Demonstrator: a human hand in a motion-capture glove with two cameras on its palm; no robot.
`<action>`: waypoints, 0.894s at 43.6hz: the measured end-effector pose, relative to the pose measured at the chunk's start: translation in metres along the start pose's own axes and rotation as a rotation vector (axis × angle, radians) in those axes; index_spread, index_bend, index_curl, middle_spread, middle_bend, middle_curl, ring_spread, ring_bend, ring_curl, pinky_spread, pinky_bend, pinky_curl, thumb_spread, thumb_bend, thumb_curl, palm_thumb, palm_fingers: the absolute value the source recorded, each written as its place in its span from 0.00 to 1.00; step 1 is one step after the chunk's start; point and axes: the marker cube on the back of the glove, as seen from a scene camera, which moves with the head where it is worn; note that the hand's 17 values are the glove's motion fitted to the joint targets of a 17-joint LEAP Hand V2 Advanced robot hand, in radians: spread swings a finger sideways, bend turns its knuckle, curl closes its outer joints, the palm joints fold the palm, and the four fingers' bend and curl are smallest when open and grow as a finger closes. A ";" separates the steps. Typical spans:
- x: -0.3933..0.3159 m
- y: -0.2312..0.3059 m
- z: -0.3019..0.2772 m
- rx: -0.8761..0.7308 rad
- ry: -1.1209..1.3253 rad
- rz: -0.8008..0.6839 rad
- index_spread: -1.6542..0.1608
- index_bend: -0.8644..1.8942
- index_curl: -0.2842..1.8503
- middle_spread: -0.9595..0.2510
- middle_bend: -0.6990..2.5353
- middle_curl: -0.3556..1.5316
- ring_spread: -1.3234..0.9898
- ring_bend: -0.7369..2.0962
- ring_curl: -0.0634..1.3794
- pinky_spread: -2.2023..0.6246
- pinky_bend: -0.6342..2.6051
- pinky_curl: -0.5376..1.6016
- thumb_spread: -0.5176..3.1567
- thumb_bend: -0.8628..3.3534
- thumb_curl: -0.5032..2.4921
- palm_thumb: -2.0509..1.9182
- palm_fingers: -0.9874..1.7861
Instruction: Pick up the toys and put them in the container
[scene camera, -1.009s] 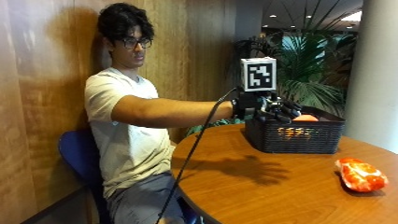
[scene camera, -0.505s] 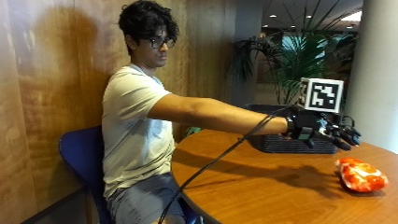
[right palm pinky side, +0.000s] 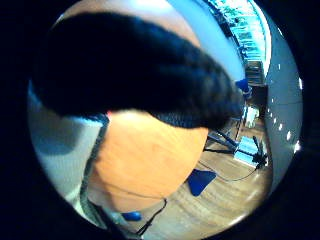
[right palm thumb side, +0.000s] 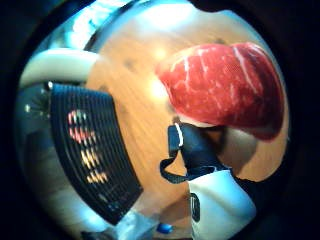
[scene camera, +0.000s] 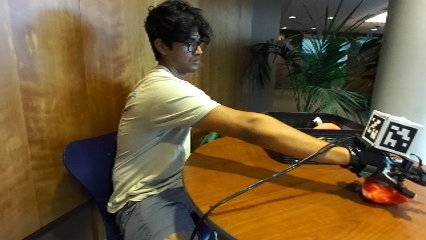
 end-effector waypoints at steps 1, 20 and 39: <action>-0.001 -0.004 0.004 -0.026 -0.008 0.013 0.73 0.40 0.29 0.79 0.26 0.31 0.58 0.39 0.18 0.80 0.57 0.43 0.50 0.21 0.30 0.60 0.31; -0.003 -0.007 0.013 0.096 -0.066 0.064 0.71 0.37 0.29 0.69 0.34 0.33 0.52 0.53 0.23 0.71 0.53 0.40 0.49 0.24 0.34 0.68 0.64; -0.013 0.089 -0.079 0.354 -0.017 -0.073 0.65 0.49 0.44 0.48 0.54 0.52 0.40 0.78 0.48 0.64 0.60 0.48 0.38 0.26 0.43 0.74 0.74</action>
